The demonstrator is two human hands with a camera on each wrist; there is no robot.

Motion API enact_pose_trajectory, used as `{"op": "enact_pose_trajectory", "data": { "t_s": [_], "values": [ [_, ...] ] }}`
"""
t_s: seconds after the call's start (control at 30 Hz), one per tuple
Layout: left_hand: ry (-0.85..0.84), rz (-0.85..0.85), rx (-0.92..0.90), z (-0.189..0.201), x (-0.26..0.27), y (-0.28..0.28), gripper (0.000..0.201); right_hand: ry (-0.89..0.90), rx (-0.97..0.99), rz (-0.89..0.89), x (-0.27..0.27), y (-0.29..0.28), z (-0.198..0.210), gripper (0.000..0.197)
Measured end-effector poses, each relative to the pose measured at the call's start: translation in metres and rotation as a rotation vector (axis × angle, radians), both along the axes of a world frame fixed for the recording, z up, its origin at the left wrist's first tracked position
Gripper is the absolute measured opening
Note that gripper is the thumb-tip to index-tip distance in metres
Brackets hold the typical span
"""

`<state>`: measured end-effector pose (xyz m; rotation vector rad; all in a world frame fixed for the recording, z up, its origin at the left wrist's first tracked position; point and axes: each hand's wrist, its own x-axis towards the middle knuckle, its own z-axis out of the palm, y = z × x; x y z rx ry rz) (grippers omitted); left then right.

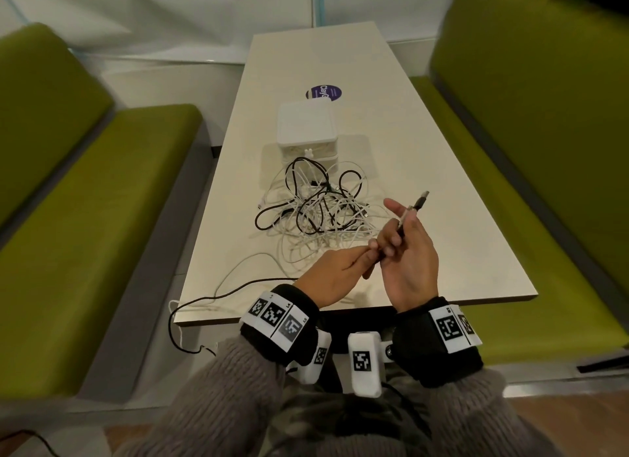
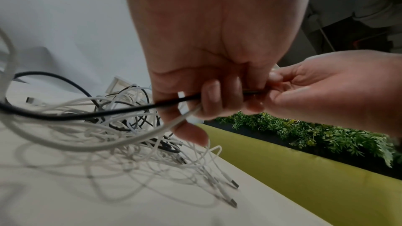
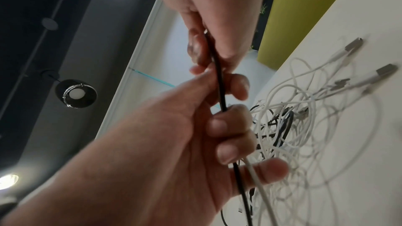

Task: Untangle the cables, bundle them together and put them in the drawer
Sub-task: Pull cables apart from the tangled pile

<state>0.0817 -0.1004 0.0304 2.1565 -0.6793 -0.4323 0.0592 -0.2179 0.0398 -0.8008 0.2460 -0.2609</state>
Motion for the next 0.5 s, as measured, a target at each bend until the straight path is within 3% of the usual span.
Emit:
{"op": "enact_pose_trajectory", "data": {
  "t_s": [0.13,0.27,0.4,0.5],
  "values": [
    [0.068,-0.029,0.051,-0.004,0.006,0.002,0.037,0.127,0.051,-0.242,0.0,-0.007,-0.002,0.032],
    [-0.057,0.049,0.041,-0.001,0.027,0.002,0.023,0.308,0.262,-0.485,-0.004,-0.023,-0.011,0.034],
    [-0.207,-0.101,0.225,0.001,0.05,-0.021,0.025,0.423,0.262,-0.511,-0.004,-0.023,-0.018,0.019],
    [-0.245,-0.276,0.441,-0.003,0.061,-0.044,0.033,0.445,0.201,-0.497,-0.003,-0.023,-0.021,0.026]
  ]
}}
